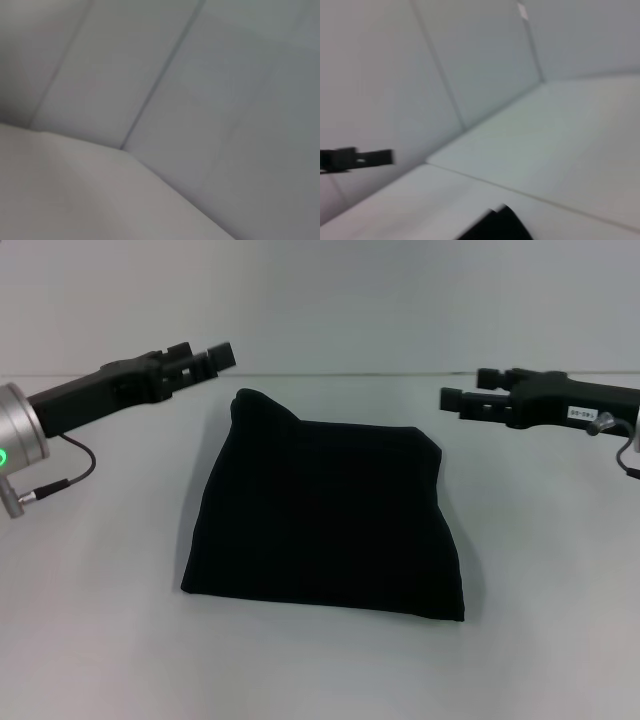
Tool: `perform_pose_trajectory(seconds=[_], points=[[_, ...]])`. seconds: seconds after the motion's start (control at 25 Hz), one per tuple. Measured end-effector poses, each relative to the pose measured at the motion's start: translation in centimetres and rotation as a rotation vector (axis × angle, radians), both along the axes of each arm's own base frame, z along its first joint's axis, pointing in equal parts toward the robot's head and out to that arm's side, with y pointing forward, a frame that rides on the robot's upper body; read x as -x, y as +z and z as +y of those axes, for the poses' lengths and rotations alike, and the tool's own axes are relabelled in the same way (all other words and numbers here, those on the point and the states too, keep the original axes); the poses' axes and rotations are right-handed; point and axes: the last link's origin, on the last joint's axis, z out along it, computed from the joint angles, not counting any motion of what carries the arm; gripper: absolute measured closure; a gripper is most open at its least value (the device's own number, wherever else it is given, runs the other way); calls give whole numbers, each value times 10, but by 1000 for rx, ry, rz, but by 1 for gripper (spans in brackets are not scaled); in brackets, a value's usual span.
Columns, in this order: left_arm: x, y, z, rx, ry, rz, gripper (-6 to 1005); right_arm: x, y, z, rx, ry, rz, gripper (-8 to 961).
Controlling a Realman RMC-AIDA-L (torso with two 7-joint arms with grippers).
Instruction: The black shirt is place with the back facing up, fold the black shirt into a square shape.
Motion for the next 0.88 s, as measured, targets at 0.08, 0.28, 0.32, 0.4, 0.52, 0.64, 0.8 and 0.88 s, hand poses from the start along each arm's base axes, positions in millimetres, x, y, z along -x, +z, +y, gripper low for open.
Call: perform_pose_trajectory(seconds=[0.08, 0.28, 0.32, 0.4, 0.52, 0.64, 0.8, 0.88], points=[[-2, -2, -3, -7, -46, 21, 93, 3, -2, -3, -6, 36, 3, 38], [-8, -18, -10, -30, -209, 133, 92, 15, -5, -15, -10, 201, 11, 38], [-9, -21, -10, -26, -230, 152, 92, 17, -4, -16, -3, 224, 4, 38], [-11, -26, -11, -14, -264, 193, 93, 21, -2, -17, 11, 252, -18, 38], [-13, -34, -11, 26, -305, 258, 93, 24, 2, -15, 44, 263, -62, 38], [-14, -40, -9, 59, -321, 309, 93, 25, 1, -15, 82, 250, -99, 38], [-14, -48, -8, 102, -329, 359, 94, 23, -2, -14, 125, 227, -144, 38], [-12, -51, -8, 117, -323, 379, 93, 21, -5, -14, 144, 213, -167, 38]])
